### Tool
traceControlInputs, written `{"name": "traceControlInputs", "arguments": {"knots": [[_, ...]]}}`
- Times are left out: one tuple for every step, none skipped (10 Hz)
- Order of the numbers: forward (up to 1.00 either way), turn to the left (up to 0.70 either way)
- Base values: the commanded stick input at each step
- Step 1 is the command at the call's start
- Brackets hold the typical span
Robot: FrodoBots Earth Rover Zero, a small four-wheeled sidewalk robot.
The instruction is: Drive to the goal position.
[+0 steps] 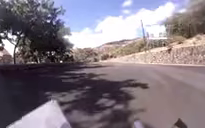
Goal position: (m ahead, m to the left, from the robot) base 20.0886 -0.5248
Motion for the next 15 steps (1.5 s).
{"name": "traceControlInputs", "arguments": {"knots": [[0.7,0.0],[0.7,0.0],[0.7,0.0],[0.7,0.0],[0.7,0.0],[0.7,0.0],[0.7,0.0],[0.7,0.0],[0.7,0.0],[0.7,0.0],[0.7,0.0],[0.7,0.0],[0.7,0.0],[0.7,0.0],[0.7,0.0]]}}
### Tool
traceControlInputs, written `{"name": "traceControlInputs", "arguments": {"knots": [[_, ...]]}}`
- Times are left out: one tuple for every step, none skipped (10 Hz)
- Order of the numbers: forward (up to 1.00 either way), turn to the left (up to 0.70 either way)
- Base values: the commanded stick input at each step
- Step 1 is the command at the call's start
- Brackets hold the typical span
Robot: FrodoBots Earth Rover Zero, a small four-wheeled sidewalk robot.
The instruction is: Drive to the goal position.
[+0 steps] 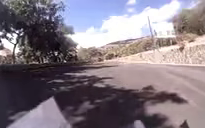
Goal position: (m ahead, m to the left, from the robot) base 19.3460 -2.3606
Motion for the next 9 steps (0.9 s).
{"name": "traceControlInputs", "arguments": {"knots": [[0.7,0.0],[0.7,0.0],[0.7,0.0],[0.7,0.0],[0.7,0.0],[0.7,0.0],[0.7,0.0],[0.7,0.0],[0.7,0.0]]}}
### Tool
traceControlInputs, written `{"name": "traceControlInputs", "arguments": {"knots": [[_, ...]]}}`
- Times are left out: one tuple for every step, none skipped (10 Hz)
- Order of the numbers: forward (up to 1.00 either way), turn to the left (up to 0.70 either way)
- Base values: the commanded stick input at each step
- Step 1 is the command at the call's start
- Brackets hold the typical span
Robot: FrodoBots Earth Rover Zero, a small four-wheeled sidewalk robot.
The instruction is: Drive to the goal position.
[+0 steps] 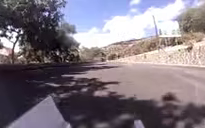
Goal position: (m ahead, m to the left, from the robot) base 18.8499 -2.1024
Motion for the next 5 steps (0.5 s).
{"name": "traceControlInputs", "arguments": {"knots": [[0.7,0.0],[0.7,0.0],[0.7,0.0],[0.7,0.0],[0.7,0.0]]}}
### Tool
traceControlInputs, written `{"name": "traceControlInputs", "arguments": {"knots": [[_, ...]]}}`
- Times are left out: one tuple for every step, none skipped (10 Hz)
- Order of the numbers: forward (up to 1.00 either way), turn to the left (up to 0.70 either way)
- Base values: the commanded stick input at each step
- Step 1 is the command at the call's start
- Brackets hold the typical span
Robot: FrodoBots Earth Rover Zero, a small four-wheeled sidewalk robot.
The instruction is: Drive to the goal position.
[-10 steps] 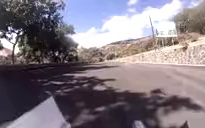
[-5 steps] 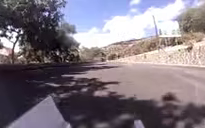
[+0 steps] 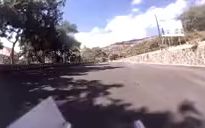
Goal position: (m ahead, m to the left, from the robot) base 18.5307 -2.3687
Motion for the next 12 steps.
{"name": "traceControlInputs", "arguments": {"knots": [[0.7,0.0],[0.7,0.0],[0.7,0.0],[0.7,0.0],[0.7,0.0],[0.7,0.0],[0.7,0.0],[0.7,0.0],[0.7,0.0],[0.7,0.0],[0.7,0.0],[0.7,0.0]]}}
